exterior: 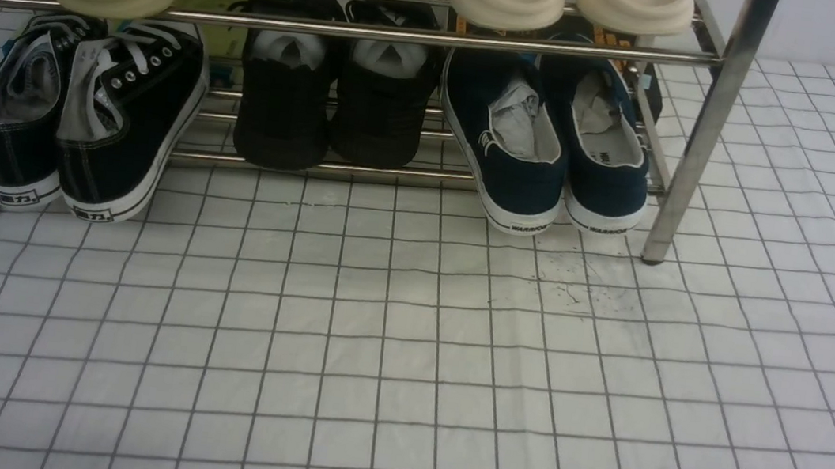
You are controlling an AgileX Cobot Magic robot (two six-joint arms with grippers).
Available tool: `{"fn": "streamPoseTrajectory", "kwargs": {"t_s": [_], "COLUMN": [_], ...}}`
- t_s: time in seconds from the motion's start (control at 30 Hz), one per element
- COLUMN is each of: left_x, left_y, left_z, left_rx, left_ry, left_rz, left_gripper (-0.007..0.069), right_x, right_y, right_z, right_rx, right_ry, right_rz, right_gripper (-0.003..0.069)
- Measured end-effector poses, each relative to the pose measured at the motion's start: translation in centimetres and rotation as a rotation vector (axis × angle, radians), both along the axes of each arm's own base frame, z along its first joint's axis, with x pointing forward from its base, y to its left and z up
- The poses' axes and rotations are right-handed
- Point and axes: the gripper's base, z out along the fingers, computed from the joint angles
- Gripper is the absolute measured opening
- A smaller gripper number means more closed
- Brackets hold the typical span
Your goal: Take the shoes off the shelf with your hand from the white checkered tablecloth.
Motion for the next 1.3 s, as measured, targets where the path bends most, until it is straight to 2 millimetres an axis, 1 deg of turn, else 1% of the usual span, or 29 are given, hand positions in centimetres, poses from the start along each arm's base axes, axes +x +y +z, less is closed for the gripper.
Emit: {"fn": "streamPoseTrajectory", "kwargs": {"t_s": [0.1,0.2,0.27,0.37,0.4,0.43,0.47,0.5,0.53,0.57,0.6,0.63,0.67,0.7,0.77,0.8,0.83,0.87,0.9,0.93,0.97,1.03,1.1,1.13,1.2,1.3], "left_x": [0.0,0.0,0.0,0.0,0.0,0.0,0.0,0.0,0.0,0.0,0.0,0.0,0.0,0.0,0.0,0.0,0.0,0.0,0.0,0.0,0.0,0.0,0.0,0.0,0.0,0.0], "left_y": [0.0,0.0,0.0,0.0,0.0,0.0,0.0,0.0,0.0,0.0,0.0,0.0,0.0,0.0,0.0,0.0,0.0,0.0,0.0,0.0,0.0,0.0,0.0,0.0,0.0,0.0], "left_z": [0.0,0.0,0.0,0.0,0.0,0.0,0.0,0.0,0.0,0.0,0.0,0.0,0.0,0.0,0.0,0.0,0.0,0.0,0.0,0.0,0.0,0.0,0.0,0.0,0.0,0.0], "left_rx": [0.0,0.0,0.0,0.0,0.0,0.0,0.0,0.0,0.0,0.0,0.0,0.0,0.0,0.0,0.0,0.0,0.0,0.0,0.0,0.0,0.0,0.0,0.0,0.0,0.0,0.0], "left_ry": [0.0,0.0,0.0,0.0,0.0,0.0,0.0,0.0,0.0,0.0,0.0,0.0,0.0,0.0,0.0,0.0,0.0,0.0,0.0,0.0,0.0,0.0,0.0,0.0,0.0,0.0], "left_rz": [0.0,0.0,0.0,0.0,0.0,0.0,0.0,0.0,0.0,0.0,0.0,0.0,0.0,0.0,0.0,0.0,0.0,0.0,0.0,0.0,0.0,0.0,0.0,0.0,0.0,0.0], "left_gripper": [0.024,0.024,0.024,0.024,0.024,0.024,0.024,0.024,0.024,0.024,0.024,0.024,0.024,0.024,0.024,0.024,0.024,0.024,0.024,0.024,0.024,0.024,0.024,0.024,0.024,0.024], "right_x": [-0.1,0.0,0.3,1.5,2.4,3.0,3.2,4.8,6.1,6.9,8.2,10.2,11.6,12.6,15.5,15.9,17.7,19.2,19.3,20.8,21.1,23.5,24.9,25.3,27.4,29.3], "right_y": [0.1,-0.1,-0.5,-0.7,-0.6,-0.4,-0.4,-0.1,0.1,0.1,0.2,0.3,0.3,0.4,1.2,1.5,2.9,4.2,4.2,6.1,6.6,9.7,11.7,11.9,14.6,17.0], "right_z": [-0.1,0.1,2.1,6.2,7.9,8.9,9.1,10.8,11.0,11.5,11.5,10.8,10.5,10.6,9.9,9.5,9.6,9.6,9.3,9.7,10.1,10.5,11.0,10.7,10.9,11.5], "right_rx": [0.017,-0.074,-0.222,-0.428,-0.506,-0.573,-0.579,-0.71,-0.774,-0.824,-0.884,-0.935,-0.959,-0.971,-0.981,-0.985,-0.983,-0.97,-0.972,-0.957,-0.955,-0.952,-0.969,-0.969,-1.016,-1.078], "right_ry": [0.011,-0.032,-0.117,-0.166,-0.148,-0.122,-0.113,-0.017,0.067,0.113,0.217,0.371,0.459,0.496,0.584,0.6,0.591,0.577,0.588,0.564,0.547,0.53,0.506,0.513,0.476,0.414], "right_rz": [0.013,0.004,-0.026,-0.031,-0.006,0.022,0.031,0.124,0.188,0.225,0.299,0.401,0.463,0.497,0.633,0.667,0.782,0.86,0.874,0.968,0.978,1.096,1.151,1.16,1.21,1.217], "right_gripper": [0.0237,0.0206,0.0122,0.0006,-0.0008,-0.0008,-0.0008,-0.0005,-0.0001,0.0,0.0001,0.0003,0.0003,0.0003,0.0005,0.0005,0.0005,0.0006,0.0006,0.0006,0.0006,0.0008,0.0012,0.0013,0.0022,0.004]}}
